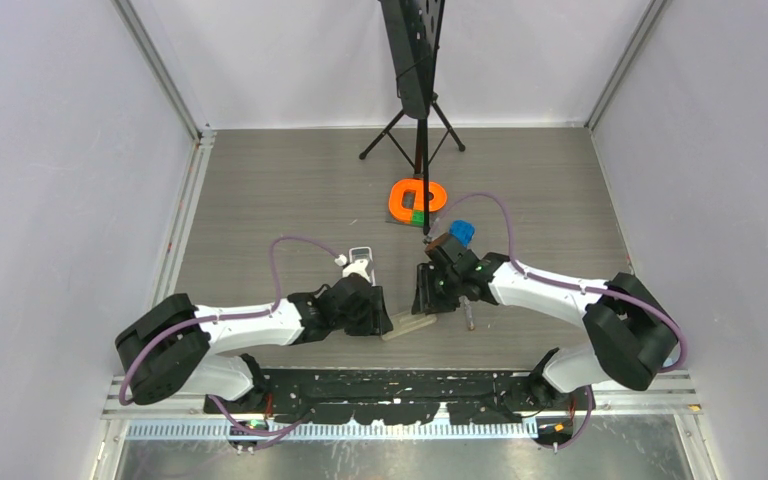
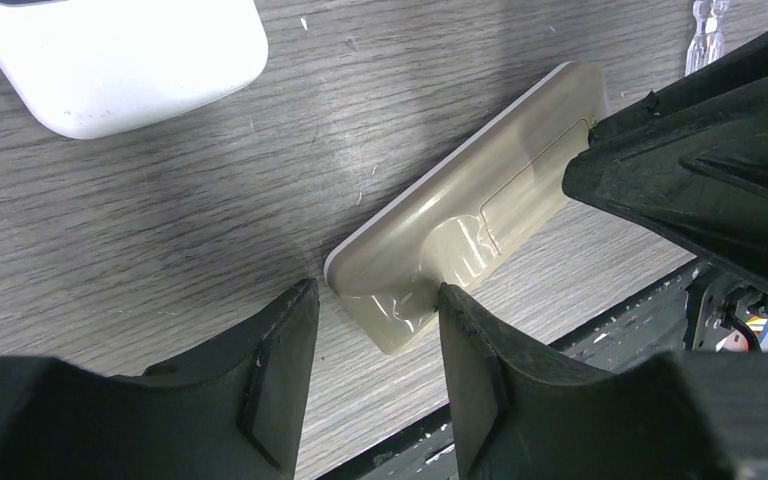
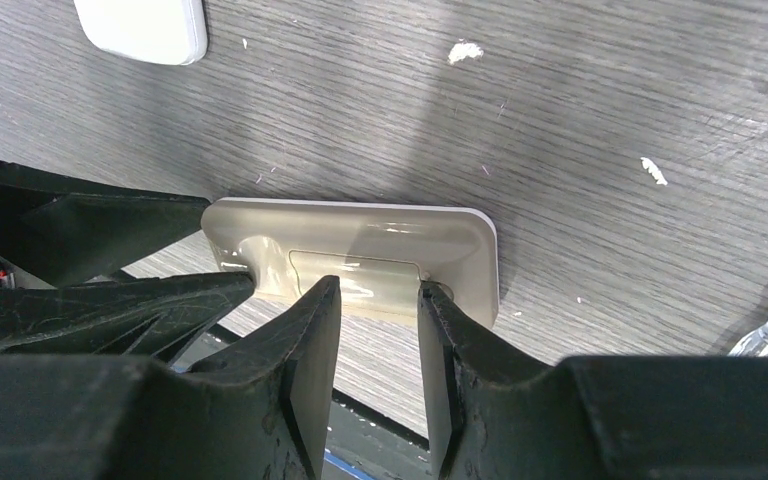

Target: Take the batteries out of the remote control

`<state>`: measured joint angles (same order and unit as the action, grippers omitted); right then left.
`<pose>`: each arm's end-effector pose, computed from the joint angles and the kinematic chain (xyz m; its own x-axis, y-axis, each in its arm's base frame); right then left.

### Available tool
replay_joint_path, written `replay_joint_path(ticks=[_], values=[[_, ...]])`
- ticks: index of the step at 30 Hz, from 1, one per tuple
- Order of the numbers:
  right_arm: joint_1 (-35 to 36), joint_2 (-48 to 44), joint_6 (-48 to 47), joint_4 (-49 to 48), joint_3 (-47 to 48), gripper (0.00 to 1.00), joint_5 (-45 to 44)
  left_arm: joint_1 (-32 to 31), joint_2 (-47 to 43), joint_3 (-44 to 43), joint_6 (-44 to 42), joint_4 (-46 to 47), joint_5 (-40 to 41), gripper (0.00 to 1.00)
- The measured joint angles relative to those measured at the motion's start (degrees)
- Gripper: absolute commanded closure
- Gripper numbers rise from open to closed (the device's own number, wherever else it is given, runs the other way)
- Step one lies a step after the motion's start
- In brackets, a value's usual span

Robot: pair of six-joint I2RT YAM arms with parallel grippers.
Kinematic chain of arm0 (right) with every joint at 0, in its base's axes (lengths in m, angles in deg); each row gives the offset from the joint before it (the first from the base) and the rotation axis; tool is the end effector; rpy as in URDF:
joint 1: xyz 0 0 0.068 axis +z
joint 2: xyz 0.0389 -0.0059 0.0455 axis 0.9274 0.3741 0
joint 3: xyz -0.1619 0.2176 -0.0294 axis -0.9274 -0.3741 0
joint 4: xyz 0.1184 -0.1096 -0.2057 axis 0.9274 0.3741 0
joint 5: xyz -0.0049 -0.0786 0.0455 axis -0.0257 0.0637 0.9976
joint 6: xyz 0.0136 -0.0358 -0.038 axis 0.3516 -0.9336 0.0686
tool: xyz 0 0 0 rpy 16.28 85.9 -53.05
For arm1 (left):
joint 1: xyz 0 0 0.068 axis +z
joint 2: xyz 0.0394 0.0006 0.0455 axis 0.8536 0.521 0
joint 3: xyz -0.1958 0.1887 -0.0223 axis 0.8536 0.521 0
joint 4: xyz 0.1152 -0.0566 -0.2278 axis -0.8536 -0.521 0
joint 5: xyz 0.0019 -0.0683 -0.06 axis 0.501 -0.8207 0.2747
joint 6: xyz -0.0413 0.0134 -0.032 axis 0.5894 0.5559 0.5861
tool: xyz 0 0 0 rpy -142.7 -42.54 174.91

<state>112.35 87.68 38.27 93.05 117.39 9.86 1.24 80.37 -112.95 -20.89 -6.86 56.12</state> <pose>0.1854 0.1884 0.1741 -0.9485 -0.0502 -0.3128 -0.1859 0.8877 0.4213 0.1318 -0.2016 0.1537 -0.9018 -0.1166 -0.4161 0.1311 0.8437 -0.5205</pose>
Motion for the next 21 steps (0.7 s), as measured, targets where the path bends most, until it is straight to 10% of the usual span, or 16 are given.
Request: replay_joint_path(ticks=[21], values=[[0.5, -1.2, -0.1, 1.8, 0.3, 0.62, -2.2, 0.0, 0.0, -0.4, -0.4, -1.1, 0.6, 0.47]])
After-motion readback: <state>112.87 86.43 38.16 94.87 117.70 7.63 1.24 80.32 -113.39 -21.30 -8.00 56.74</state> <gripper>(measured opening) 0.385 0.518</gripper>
